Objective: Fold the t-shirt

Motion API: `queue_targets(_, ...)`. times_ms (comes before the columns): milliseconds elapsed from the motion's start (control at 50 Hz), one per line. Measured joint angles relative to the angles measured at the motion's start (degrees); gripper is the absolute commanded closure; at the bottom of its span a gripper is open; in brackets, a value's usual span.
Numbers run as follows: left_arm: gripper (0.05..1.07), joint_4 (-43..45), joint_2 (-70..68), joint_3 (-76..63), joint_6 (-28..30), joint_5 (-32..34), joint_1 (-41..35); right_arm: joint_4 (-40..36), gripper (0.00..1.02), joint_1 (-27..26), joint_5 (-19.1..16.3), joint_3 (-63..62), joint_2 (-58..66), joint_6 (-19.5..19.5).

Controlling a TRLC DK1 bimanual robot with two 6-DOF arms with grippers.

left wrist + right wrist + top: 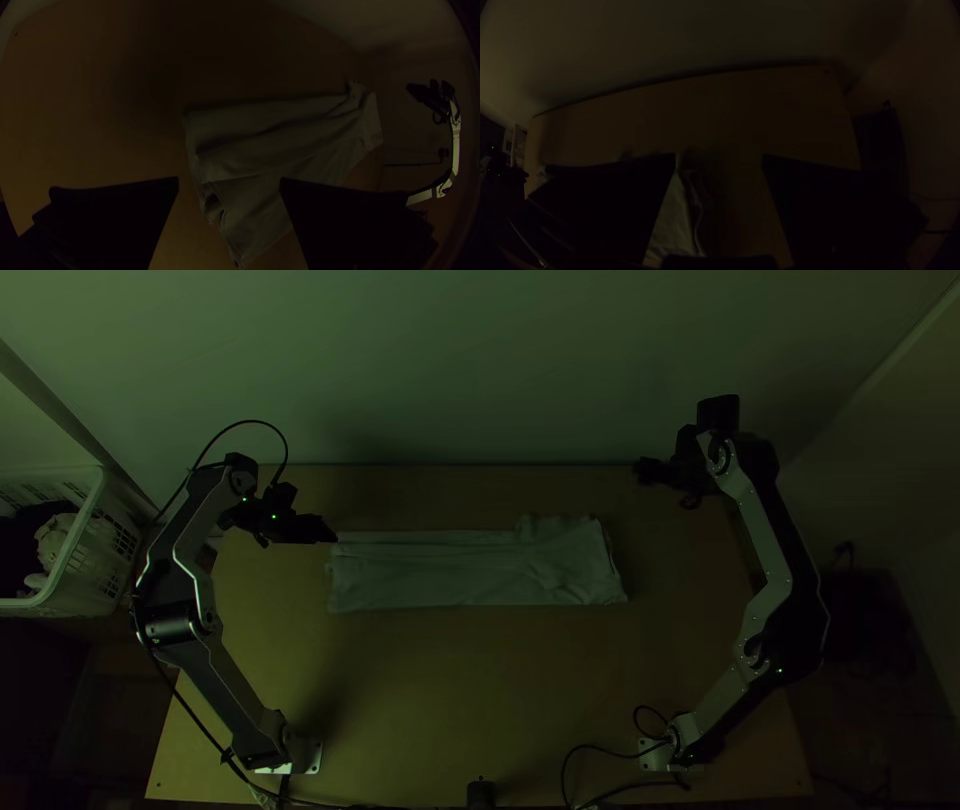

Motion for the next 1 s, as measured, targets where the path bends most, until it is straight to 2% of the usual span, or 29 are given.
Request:
queue_targets(40,0.10,0.02,0.00,-0.61,0.00,1.40,0.85,0.00,0.04,-0.17,0.00,0.00,-0.70,0.81)
queue_targets(60,0.10,0.02,0.00,-1.01,0.00,2.08,1.29,0.00,0.03,-0.33,0.02,0.00,-1.07,1.31)
queue_targets(300,0.10,0.22,0.00,-6.01,0.07,7.54,5.38,-0.02,0.03,-0.70,-0.02,-0.04,-4.04,6.36)
queue_targets(480,0.10,3.72,0.02,-11.21,0.26,9.68,7.02,-0.02,0.03,-1.07,0.00,-0.11,-5.86,9.11)
queue_targets(680,0.10,7.96,0.63,-14.69,-0.07,10.91,7.13,-0.02,0.03,-1.07,0.00,-0.57,-8.28,9.99)
queue_targets(1000,0.10,14.25,1.09,-15.39,-5.68,12.52,3.21,-0.04,0.03,-1.01,0.00,-1.27,-9.90,10.97)
